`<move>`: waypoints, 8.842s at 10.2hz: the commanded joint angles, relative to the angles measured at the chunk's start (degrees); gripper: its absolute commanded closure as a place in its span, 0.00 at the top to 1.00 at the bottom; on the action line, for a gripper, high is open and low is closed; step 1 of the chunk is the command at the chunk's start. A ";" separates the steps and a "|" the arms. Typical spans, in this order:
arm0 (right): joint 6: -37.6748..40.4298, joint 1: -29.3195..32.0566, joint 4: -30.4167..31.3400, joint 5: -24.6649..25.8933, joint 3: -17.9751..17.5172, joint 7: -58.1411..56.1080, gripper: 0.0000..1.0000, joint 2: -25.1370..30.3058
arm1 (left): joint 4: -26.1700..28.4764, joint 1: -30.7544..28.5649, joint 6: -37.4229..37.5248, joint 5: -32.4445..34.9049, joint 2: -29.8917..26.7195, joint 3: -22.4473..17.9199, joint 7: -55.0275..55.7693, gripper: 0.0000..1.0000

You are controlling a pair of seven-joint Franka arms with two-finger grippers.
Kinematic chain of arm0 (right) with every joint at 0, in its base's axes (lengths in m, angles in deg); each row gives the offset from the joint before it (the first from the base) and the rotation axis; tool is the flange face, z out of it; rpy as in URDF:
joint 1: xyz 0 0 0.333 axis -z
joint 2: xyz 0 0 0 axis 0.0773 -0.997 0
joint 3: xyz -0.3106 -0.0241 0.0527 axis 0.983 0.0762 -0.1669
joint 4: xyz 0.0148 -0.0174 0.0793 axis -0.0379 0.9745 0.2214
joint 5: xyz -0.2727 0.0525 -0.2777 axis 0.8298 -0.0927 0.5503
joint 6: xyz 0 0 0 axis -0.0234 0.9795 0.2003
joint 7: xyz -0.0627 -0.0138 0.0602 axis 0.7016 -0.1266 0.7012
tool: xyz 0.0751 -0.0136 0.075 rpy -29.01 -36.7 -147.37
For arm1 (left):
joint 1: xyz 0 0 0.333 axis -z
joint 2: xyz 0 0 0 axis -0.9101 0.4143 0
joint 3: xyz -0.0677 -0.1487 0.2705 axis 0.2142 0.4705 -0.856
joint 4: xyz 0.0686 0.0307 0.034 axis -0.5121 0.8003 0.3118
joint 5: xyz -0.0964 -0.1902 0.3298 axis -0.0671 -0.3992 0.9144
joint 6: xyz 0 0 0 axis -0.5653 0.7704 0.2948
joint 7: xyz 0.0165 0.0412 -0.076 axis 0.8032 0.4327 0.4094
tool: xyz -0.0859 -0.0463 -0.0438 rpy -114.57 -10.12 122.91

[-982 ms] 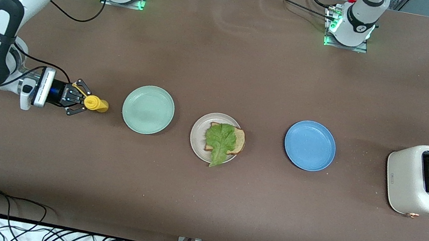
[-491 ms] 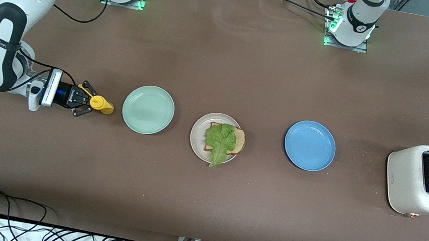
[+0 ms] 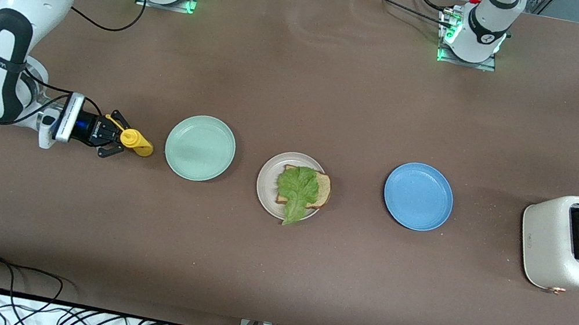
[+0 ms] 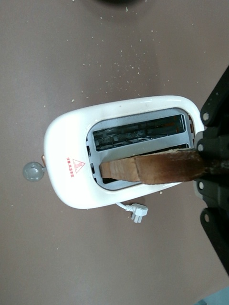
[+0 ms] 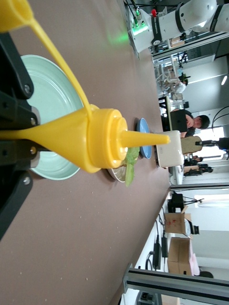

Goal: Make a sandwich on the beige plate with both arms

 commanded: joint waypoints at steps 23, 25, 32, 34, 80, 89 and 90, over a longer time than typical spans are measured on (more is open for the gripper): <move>0.69 15.08 -31.51 14.67 1.47 44.35 1.00 -4.28 | -6.23 11.49 19.57 -32.31 2.00 4.38 5.69 0.00; 0.08 15.08 -31.52 14.94 1.64 46.20 1.00 -4.37 | -6.22 15.97 19.74 -33.65 3.41 4.38 14.98 0.00; -0.89 8.31 -32.92 34.21 5.78 74.03 1.00 5.71 | -6.40 23.27 18.78 -55.42 12.46 4.29 21.62 0.00; -1.15 8.22 -32.92 47.75 2.10 83.42 1.00 13.35 | -6.23 26.61 13.36 -57.91 13.52 4.29 21.80 0.00; -22.78 21.05 -13.15 93.34 -37.56 138.94 1.00 44.41 | -2.57 23.91 16.75 -7.46 -5.42 -1.95 27.95 1.00; -16.18 21.14 -15.70 92.37 -36.77 140.43 1.00 45.12 | 6.69 18.54 19.38 -3.86 -22.32 2.96 28.04 1.00; -15.66 21.23 -15.70 92.28 -36.59 140.52 1.00 45.12 | 7.48 16.89 19.48 -3.77 -23.64 4.80 28.04 1.00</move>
